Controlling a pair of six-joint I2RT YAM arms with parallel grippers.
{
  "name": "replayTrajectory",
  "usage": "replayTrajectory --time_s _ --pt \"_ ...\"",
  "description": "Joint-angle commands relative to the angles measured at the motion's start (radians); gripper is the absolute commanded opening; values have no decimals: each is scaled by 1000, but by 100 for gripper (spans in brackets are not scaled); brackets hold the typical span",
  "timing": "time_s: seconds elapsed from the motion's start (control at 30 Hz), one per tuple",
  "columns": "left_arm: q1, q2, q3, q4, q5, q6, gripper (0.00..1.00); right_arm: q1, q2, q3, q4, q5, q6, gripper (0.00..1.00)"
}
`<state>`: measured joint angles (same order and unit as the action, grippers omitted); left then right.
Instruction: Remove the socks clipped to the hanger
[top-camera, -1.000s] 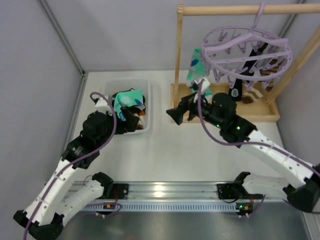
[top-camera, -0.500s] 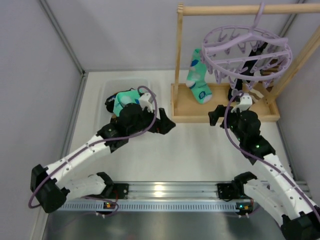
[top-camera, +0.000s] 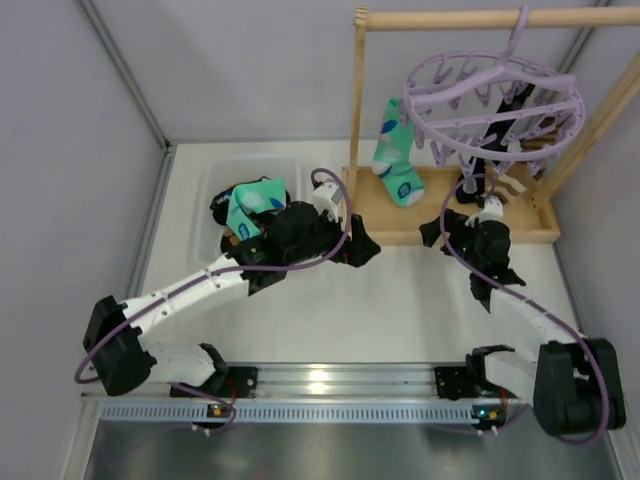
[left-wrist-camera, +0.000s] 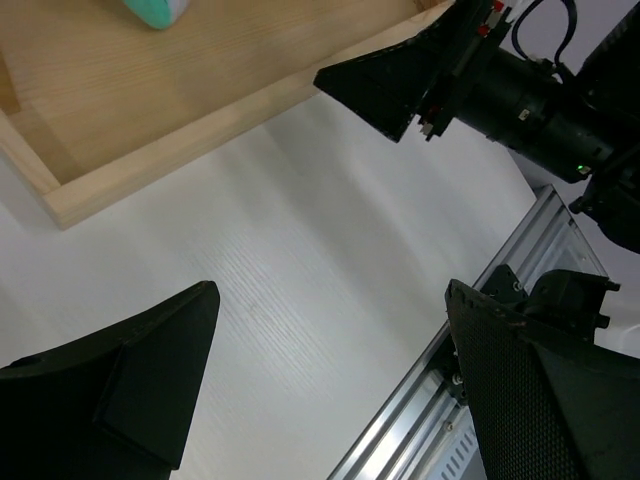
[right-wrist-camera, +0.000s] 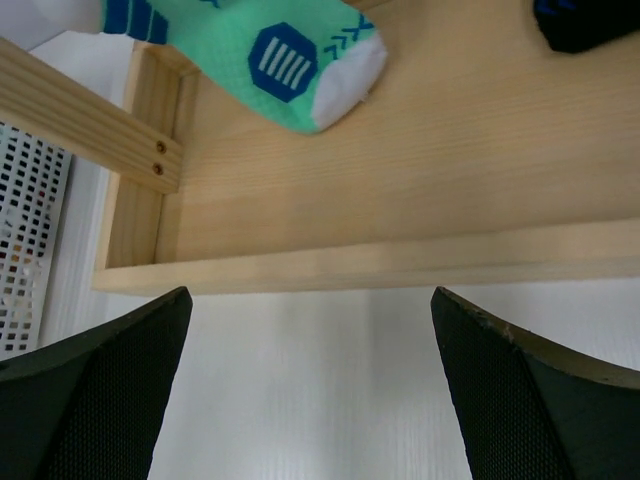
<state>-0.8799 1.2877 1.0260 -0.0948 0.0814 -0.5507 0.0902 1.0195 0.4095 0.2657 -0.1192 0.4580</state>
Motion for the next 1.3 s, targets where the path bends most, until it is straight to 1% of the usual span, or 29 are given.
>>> replayTrajectory --time_s 0.0,0.03,0.07,0.1,0.13,0.17,0.2,0.27,0.33,0.43,0.5,0.57,0.63,0.67,0.77,0.9,1.0,1.03,1.1,1.17,1.27 --pt "-4 -56 26 69 -60 15 98 46 138 60 286 -96 -68 99" --pt "-4 -77 13 67 -72 18 98 72 161 89 296 -68 -123 99" --pt "-4 -99 -6 63 -71 26 98 129 186 103 334 -50 -152 99" --pt "-4 -119 -15 38 -124 31 98 156 239 117 348 11 -179 100" --pt "-4 -161 -20 21 -141 34 98 184 270 150 365 35 -233 99" --pt "-2 -181 -24 -6 -163 43 98 230 302 170 392 52 -254 99" --pt "-2 -220 -24 -54 -196 49 98 247 365 187 411 81 -272 99" --pt "-2 -255 -21 -114 -241 73 98 284 424 238 444 95 -321 99" --pt "-2 -313 -17 -198 -314 96 98 319 499 296 468 157 -373 100" --pt "-2 -393 -15 -273 -391 112 98 344 608 389 449 243 -421 99" --pt "-2 -448 -15 -324 -408 126 98 345 680 413 470 318 -429 99" --pt "-2 -481 -14 -359 -419 133 98 355 724 440 503 386 -482 99" --pt "-2 -522 -15 -384 -431 138 98 367 787 477 515 420 -538 99" --pt "-2 -533 -17 -399 -445 140 98 373 806 491 497 464 -547 99" --pt "-2 -574 -36 -407 -466 149 98 385 830 544 469 506 -565 99" --pt "-2 -611 -67 -407 -482 149 98 388 867 612 380 503 -571 99" --pt "-2 -614 -76 -407 -486 156 98 391 902 669 281 542 -549 99" --pt "-2 -614 -75 -408 -486 164 98 388 912 708 256 552 -544 100" --pt "-2 -619 -73 -407 -483 167 98 390 932 738 225 572 -547 99" --pt "-2 -626 -73 -407 -482 169 98 396 923 726 247 567 -548 98" --pt "-2 -630 -76 -407 -486 175 98 411 897 669 348 544 -571 98"
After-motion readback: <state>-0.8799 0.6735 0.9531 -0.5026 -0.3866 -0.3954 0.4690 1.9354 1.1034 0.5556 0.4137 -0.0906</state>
